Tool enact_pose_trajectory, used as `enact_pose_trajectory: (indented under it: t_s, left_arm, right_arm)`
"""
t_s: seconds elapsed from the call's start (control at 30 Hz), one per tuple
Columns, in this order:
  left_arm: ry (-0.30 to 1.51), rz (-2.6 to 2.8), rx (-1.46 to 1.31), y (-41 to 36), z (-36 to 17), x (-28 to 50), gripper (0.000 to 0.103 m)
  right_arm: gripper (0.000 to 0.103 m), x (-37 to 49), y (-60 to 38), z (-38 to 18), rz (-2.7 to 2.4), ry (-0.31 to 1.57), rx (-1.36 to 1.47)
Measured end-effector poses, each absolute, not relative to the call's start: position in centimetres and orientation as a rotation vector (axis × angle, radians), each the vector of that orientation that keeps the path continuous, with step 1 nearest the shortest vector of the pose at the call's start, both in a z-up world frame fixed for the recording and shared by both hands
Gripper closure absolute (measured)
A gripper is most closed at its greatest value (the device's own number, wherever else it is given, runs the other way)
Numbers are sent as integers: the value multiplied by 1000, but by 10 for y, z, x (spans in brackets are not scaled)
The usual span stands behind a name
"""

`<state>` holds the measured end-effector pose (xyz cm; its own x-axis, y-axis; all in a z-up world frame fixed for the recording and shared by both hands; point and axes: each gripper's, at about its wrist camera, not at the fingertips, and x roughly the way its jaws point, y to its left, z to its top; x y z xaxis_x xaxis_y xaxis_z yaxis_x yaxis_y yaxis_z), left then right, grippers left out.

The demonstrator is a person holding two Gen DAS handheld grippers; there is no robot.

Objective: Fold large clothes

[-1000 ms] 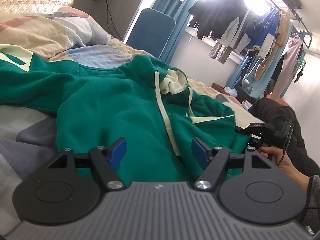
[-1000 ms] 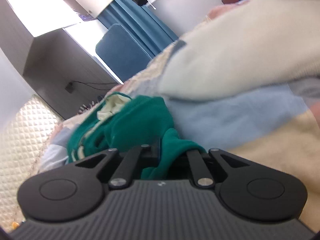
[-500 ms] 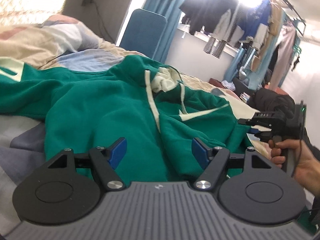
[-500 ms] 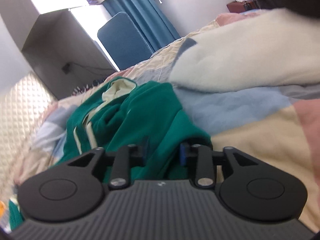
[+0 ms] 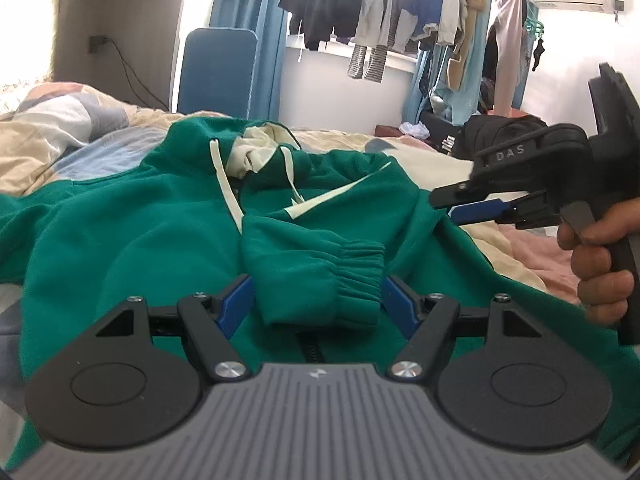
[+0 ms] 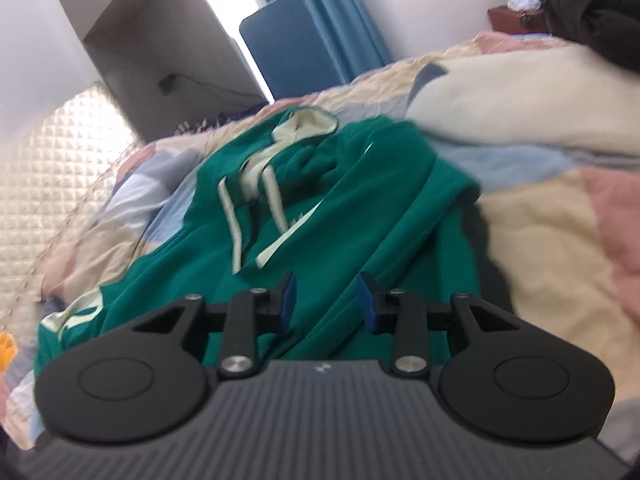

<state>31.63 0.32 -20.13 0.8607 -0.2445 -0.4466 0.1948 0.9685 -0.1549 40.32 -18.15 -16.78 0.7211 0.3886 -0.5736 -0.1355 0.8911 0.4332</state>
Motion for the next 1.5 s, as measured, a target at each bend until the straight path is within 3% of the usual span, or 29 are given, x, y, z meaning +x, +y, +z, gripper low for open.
enact_pose_trajectory:
  t_s: [0.23, 0.63, 0.87, 1.03, 1.13, 1.5]
  left_arm:
    - [473, -278, -131, -4, -205, 336, 28]
    - [522, -259, 68, -37, -234, 366, 28]
    - [525, -197, -25, -19, -239, 375, 49]
    - [464, -157, -192, 12, -222, 370, 55]
    - [425, -101, -281, 34, -208, 363, 72]
    - [550, 187, -468, 107, -209, 356, 75]
  right_arm:
    - [66, 414, -160, -172, 334, 710, 329]
    - [66, 457, -136, -207, 359, 759, 252]
    - [70, 466, -142, -228, 368, 799, 274]
    - [71, 462, -142, -227, 367, 787, 261]
    - [71, 459, -140, -226, 364, 781, 243]
    - [70, 439, -129, -222, 347, 768, 135]
